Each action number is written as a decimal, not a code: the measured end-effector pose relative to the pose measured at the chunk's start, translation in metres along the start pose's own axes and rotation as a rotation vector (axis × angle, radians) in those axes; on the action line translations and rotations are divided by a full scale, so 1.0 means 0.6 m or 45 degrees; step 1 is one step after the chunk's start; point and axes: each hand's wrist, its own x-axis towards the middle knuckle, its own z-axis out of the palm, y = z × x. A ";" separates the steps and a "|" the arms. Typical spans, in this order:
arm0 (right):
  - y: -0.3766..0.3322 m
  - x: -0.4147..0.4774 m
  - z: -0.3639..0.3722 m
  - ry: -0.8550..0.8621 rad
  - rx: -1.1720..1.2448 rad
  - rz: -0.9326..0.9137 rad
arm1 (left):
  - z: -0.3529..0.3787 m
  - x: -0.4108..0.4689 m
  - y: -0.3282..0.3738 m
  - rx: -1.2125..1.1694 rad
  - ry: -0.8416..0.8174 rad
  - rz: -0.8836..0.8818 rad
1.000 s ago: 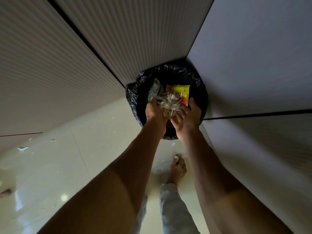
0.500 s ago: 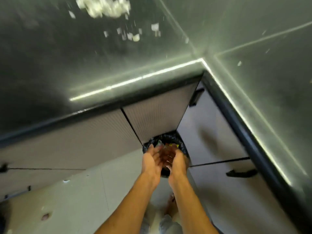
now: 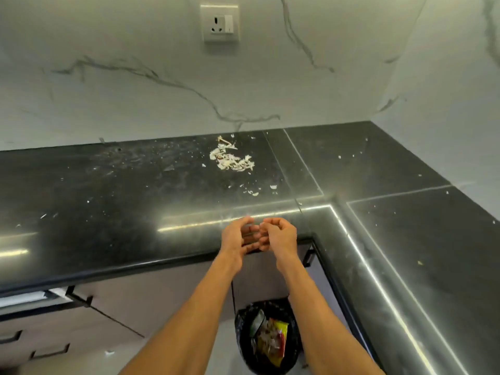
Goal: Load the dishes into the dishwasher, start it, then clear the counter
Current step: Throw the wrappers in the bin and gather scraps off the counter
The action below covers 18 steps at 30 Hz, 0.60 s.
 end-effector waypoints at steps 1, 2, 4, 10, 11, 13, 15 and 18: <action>-0.006 0.010 0.001 -0.004 -0.027 -0.004 | -0.002 0.008 0.009 0.004 -0.003 0.007; -0.014 0.025 0.006 -0.004 -0.071 -0.009 | -0.006 0.020 0.023 0.006 -0.001 0.021; -0.017 0.050 0.008 0.029 -0.196 -0.024 | -0.011 0.039 0.037 0.012 -0.002 0.041; -0.033 0.145 0.012 0.137 -0.671 0.025 | -0.053 0.138 0.095 0.004 -0.009 0.060; -0.039 0.162 0.012 0.132 -0.705 0.055 | -0.062 0.157 0.107 0.003 -0.008 0.064; -0.049 0.200 0.025 0.122 -0.803 0.100 | -0.082 0.204 0.135 -0.009 -0.008 0.061; -0.061 0.231 0.046 0.130 -0.896 0.127 | -0.098 0.247 0.164 -0.013 -0.015 0.042; -0.073 0.273 0.082 0.191 -0.929 0.125 | -0.113 0.297 0.200 -0.012 -0.051 0.022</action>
